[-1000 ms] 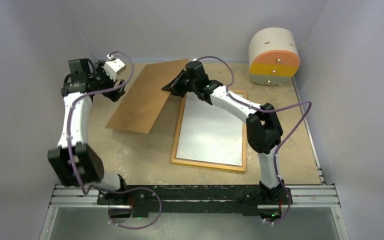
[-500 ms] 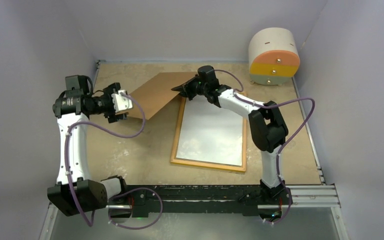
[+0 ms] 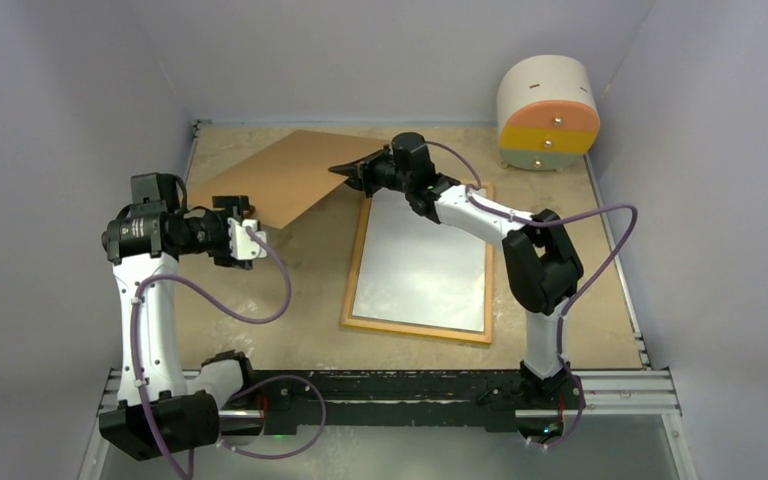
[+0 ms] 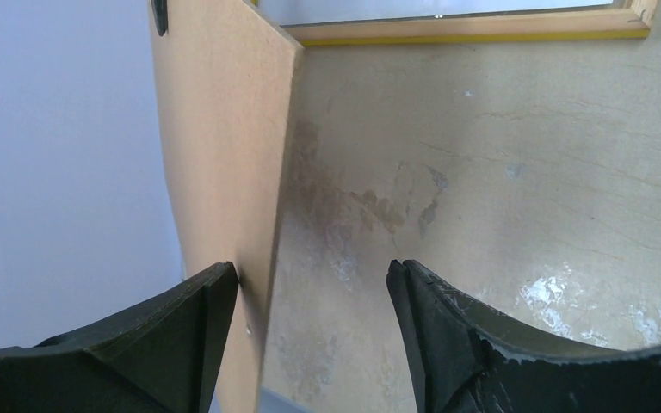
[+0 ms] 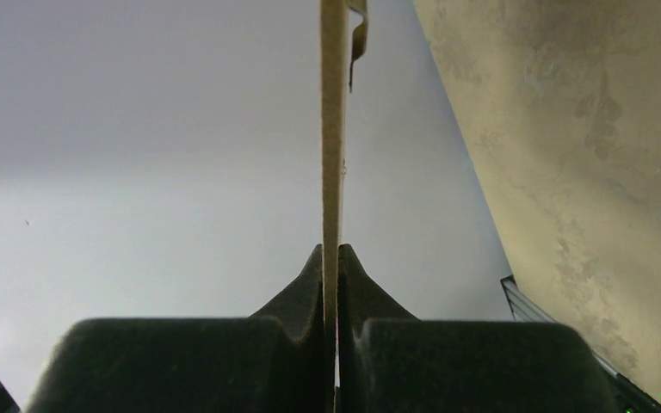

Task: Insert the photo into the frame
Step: Turn over the photo frame item at the center of the board.

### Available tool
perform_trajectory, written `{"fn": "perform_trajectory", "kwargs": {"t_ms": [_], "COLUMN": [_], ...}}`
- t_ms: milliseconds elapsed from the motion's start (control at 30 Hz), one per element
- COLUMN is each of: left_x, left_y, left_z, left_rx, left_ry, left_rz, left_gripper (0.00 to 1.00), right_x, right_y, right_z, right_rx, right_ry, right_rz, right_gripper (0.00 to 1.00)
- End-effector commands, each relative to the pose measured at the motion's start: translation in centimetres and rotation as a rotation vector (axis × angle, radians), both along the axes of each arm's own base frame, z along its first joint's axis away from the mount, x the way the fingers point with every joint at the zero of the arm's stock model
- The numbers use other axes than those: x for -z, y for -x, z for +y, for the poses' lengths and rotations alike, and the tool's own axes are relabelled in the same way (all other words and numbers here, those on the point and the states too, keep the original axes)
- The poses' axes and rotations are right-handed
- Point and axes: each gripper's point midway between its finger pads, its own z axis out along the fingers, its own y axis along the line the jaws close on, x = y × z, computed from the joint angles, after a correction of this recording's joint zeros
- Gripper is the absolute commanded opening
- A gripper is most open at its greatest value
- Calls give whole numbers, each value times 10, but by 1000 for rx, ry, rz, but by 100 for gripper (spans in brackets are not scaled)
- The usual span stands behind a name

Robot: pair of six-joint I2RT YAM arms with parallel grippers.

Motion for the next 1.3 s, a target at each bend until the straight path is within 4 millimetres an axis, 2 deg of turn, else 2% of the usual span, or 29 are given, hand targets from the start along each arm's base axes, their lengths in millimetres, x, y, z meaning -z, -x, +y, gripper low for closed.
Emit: {"fn": "perform_trajectory", "kwargs": {"t_ms": [0,200,300,400,467,500,533,600,633,667,767,800,833,933,1033,1167,1267], "left_x": [-17,-37,-37,-38,-40,-44,-48,-63,-70,-76,-82,-84,-82,-79,-84,-88,-88], "left_y": [-6,-22,-29,-35,-38,-40,-42,-48,-50,-51,-53,-54,-54,-53,-51,-45,-41], "left_z": [-11,-14,-9,-7,-5,-4,-3,0,0,0,-2,-3,-4,-8,-11,-15,-18], "left_rx": [16,-3,-24,-33,-45,-55,-70,-101,-110,-113,-81,-70,-62,-13,12,43,70], "left_ry": [64,109,99,94,99,99,105,124,134,140,131,132,132,115,122,114,113], "left_rz": [-91,-242,-259,-269,-280,-298,-313,-365,-388,-408,-416,-408,-388,-351,-350,-354,-331], "left_gripper": [68,58,49,31,9,1,0,0,0,0,0,0,0,0,0,0,0], "right_x": [-82,-82,-82,-81,-80,-81,-80,-76,-72,-68,-68,-61,-64,-72,-95,-123,-136], "right_y": [9,22,28,33,38,40,43,55,61,65,74,76,76,90,93,99,113], "right_z": [17,33,37,41,43,44,45,45,44,39,18,10,-5,-34,-53,-69,-68], "right_rx": [-14,-48,-58,-72,-89,-102,-122,-184,-222,-242,-350,-391,-419,-528,-596,-637,-671], "right_ry": [-163,-202,-204,-205,-205,-206,-198,-158,-114,-68,48,108,151,272,468,611,618], "right_rz": [-130,-117,-118,-118,-125,-134,-135,-171,-202,-232,-403,-435,-490,-709,-1032,-1395,-1665], "right_gripper": [0,0,0,0,3,12,22,51,56,66,80,82,83,86,85,85,86]}}
